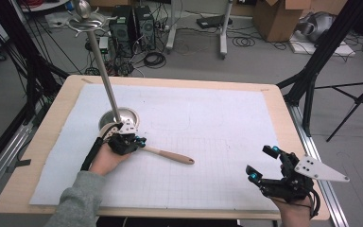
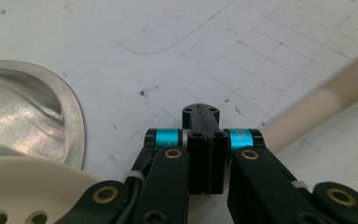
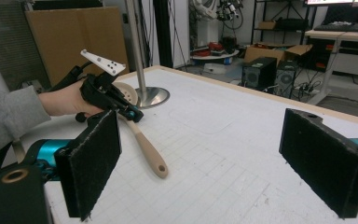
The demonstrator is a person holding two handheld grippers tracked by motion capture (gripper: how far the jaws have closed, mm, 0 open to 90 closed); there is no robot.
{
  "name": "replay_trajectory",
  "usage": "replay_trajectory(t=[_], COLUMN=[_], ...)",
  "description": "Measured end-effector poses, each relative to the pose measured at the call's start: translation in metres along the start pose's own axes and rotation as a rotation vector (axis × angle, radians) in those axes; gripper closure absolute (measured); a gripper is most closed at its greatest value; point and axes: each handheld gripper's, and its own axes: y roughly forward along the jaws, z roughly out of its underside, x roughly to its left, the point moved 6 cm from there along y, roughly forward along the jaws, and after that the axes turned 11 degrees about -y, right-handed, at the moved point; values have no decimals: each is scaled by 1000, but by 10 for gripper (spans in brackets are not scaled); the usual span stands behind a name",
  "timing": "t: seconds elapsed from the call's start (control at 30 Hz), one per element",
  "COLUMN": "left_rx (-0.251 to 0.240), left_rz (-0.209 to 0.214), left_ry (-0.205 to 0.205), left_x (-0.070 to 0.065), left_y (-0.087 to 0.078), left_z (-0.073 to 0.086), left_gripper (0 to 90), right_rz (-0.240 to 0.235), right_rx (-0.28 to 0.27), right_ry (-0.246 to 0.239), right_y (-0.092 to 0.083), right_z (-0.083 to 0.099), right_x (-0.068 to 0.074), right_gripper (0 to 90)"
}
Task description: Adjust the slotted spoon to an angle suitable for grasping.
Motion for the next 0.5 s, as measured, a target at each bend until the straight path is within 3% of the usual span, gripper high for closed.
replay_trajectory(t=[0.5], left_rx=[50], left_rz=[-34], left_ry=[12], left_x=[-1], left_y=[-16], left_z=[10], left_gripper=[897], right_rz=[-21], right_rx=[5], right_ry=[-3], right_y=[7], right_z=[-1], right_x=[1], right_gripper=[119])
